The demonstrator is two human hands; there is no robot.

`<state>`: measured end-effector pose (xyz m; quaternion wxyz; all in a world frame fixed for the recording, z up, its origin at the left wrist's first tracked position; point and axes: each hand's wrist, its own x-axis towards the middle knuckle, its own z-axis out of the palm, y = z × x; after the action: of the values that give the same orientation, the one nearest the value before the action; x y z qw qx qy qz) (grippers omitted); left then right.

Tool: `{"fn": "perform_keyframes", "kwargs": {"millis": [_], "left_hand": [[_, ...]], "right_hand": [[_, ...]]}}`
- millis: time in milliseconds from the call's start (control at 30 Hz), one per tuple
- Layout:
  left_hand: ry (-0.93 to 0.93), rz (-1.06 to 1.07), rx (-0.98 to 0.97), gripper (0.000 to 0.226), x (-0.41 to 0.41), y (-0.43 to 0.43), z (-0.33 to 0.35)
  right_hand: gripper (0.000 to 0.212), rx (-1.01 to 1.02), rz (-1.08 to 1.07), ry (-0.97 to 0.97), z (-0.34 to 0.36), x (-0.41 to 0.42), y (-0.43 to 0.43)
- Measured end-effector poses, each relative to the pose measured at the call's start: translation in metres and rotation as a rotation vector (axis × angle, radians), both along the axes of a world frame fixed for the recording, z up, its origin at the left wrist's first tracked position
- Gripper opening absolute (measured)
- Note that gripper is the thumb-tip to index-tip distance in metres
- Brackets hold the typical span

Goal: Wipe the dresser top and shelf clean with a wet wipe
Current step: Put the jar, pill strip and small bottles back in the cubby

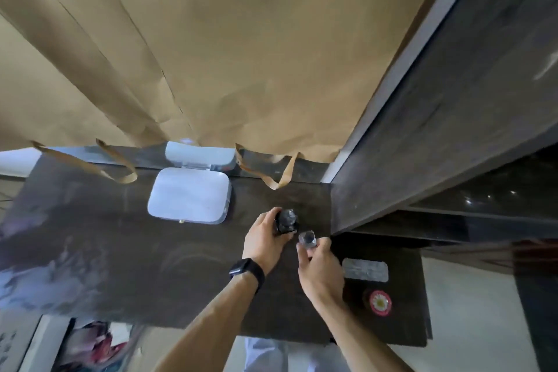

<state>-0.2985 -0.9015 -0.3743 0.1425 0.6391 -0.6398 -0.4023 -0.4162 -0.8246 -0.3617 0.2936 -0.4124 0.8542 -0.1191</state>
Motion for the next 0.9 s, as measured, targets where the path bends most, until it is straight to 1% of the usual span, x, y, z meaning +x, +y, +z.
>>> {"fn": "perform_keyframes", "kwargs": {"millis": [100,200,267,333,400,433,500,533,600,633,700,767,900], "left_hand": [[0.002,-0.088,-0.029,0.058,-0.011,-0.022,-0.008],[0.027,-0.129,-0.059,0.059,-0.012,-0.032,-0.016],[0.039,-0.145,-0.081,0.065,-0.007,-0.031,-0.02],[0.052,-0.128,-0.093,0.071,0.0,-0.021,-0.021],[0.031,-0.121,-0.165,0.067,0.009,-0.004,-0.019],[-0.01,-0.151,-0.233,0.062,0.013,0.005,-0.019],[-0.099,-0.263,-0.362,0.058,0.02,0.02,-0.02],[-0.145,-0.336,-0.389,0.062,0.021,0.025,-0.022],[-0.254,-0.465,-0.375,0.075,0.021,0.027,-0.022],[-0.301,-0.498,-0.356,0.079,0.019,0.025,-0.021],[-0.359,-0.528,-0.321,0.082,0.014,0.022,-0.018],[-0.391,-0.54,-0.289,0.083,0.009,0.017,-0.016],[-0.412,-0.541,-0.257,0.082,-0.001,0.002,-0.014]], "right_hand": [[0.033,0.04,-0.108,0.07,-0.007,0.004,-0.03],[0.034,0.018,-0.18,0.119,-0.015,0.002,-0.05],[0.04,0.011,-0.187,0.121,-0.022,-0.002,-0.054],[0.052,-0.027,-0.171,0.102,-0.027,-0.003,-0.048],[0.06,-0.109,-0.129,0.092,-0.025,0.001,-0.032],[0.059,-0.157,-0.092,0.1,-0.023,0.004,-0.022],[0.057,-0.215,0.021,0.152,-0.017,0.007,-0.003],[0.06,-0.215,0.085,0.183,-0.016,0.006,0.003],[0.075,-0.169,0.2,0.213,-0.015,0.004,0.008],[0.082,-0.143,0.241,0.217,-0.013,0.003,0.007],[0.089,-0.103,0.298,0.214,-0.013,-0.001,0.001],[0.09,-0.077,0.318,0.2,-0.012,-0.004,-0.007],[0.084,-0.03,0.349,0.203,-0.01,-0.007,-0.023]]}}
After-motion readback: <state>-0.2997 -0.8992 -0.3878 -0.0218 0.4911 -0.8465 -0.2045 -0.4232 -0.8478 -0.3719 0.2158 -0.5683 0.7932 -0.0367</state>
